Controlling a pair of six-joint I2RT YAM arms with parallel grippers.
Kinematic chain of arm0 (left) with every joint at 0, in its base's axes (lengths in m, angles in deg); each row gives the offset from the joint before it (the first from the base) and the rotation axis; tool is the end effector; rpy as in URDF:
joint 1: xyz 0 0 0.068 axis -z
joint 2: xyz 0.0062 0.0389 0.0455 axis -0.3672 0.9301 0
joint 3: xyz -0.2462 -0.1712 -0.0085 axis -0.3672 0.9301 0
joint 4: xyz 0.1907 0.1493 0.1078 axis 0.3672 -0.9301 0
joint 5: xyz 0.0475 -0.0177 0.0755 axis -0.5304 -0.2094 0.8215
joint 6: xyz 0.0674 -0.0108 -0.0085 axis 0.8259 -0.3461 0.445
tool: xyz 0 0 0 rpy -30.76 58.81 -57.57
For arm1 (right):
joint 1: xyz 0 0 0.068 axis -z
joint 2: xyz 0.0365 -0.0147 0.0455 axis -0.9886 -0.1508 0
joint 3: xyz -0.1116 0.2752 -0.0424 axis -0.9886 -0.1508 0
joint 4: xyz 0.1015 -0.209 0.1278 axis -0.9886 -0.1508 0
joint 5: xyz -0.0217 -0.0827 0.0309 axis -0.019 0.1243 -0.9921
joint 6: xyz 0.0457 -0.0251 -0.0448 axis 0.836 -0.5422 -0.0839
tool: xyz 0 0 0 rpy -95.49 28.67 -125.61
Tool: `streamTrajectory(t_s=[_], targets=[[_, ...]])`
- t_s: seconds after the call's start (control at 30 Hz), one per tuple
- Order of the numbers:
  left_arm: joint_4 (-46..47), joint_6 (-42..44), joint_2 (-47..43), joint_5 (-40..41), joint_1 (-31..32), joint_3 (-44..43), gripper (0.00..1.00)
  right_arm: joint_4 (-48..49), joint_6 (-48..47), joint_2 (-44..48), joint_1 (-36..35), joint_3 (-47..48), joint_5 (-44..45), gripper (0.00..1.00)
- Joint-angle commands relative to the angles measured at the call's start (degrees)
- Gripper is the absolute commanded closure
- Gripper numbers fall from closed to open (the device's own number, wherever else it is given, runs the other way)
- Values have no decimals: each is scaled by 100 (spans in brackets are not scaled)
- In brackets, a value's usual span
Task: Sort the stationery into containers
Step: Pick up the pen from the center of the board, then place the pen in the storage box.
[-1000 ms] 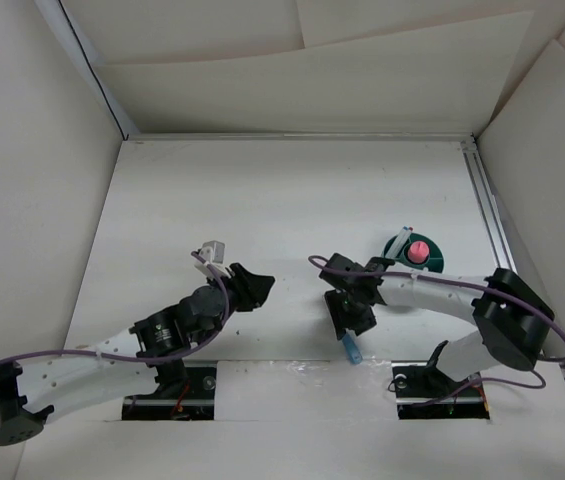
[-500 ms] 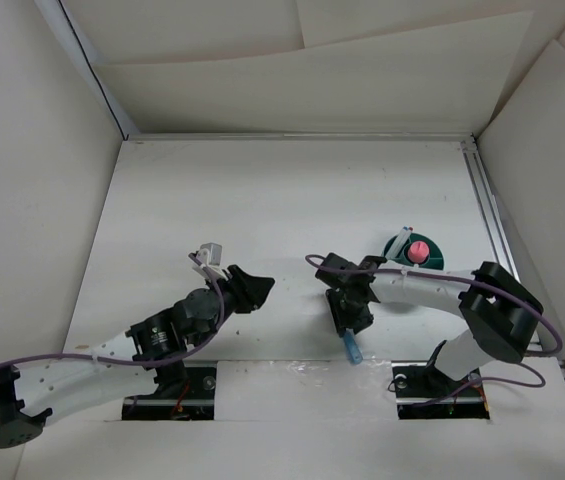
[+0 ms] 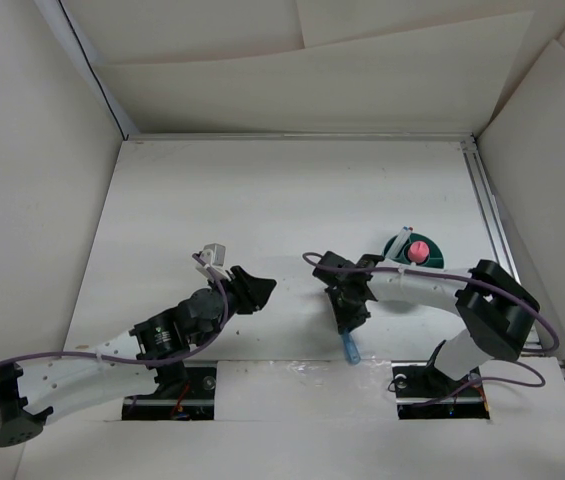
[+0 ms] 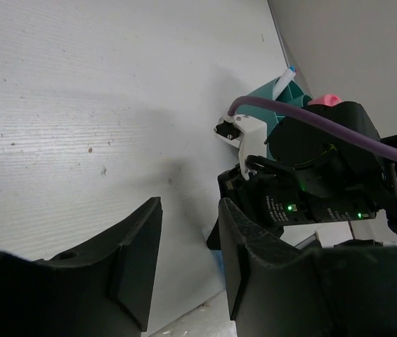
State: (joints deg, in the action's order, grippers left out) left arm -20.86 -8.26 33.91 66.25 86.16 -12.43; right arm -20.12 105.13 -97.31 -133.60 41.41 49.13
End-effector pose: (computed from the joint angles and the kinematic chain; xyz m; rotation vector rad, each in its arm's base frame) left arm 0.0879 -0.1253 0.2684 -0.1346 1.8018 -1.0570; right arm 0.1601 0.2052 0.1647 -0.3630 3.0228 0.1094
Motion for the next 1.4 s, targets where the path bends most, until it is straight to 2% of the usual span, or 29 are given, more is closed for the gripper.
streamTrajectory(t_s=[0.0,0.13,0.27,0.37,0.47,0.63,0.73,0.77,0.83,0.9,1.0,1.13,1.23,1.37], targets=[[220,67,-17,-13,-28,25,66,277,15,-59,-82,153,41,80],[220,67,-17,-13,-28,25,66,277,15,63,-82,153,41,88],[220,67,-70,40,-28,25,66,58,15,362,-82,354,225,90],[220,67,-122,40,-28,25,66,-171,68,826,-82,714,752,91],[220,67,-70,-12,-28,25,66,-233,68,1214,146,1030,1201,91],[527,67,255,-136,-28,25,66,468,68,2259,849,1216,1736,91],[641,67,413,-311,-28,25,66,760,173,2963,1175,1216,2499,91],[711,67,501,-373,-28,25,66,830,225,3121,1175,1216,3189,91],[790,120,624,-373,-28,25,66,830,435,3559,1228,1068,3913,91],[870,120,677,-504,-28,25,66,945,577,3807,1228,892,4773,91],[1002,182,730,-575,-28,25,67,910,937,4054,1228,697,5548,91],[1002,234,844,-628,-28,-89,67,516,1341,4186,1176,574,6228,91],[1055,287,967,-680,-28,-90,67,-11,1824,4186,1106,574,6465,91],[1178,287,1099,-681,-28,-90,67,-66,1984,4046,1035,338,6528,91]])
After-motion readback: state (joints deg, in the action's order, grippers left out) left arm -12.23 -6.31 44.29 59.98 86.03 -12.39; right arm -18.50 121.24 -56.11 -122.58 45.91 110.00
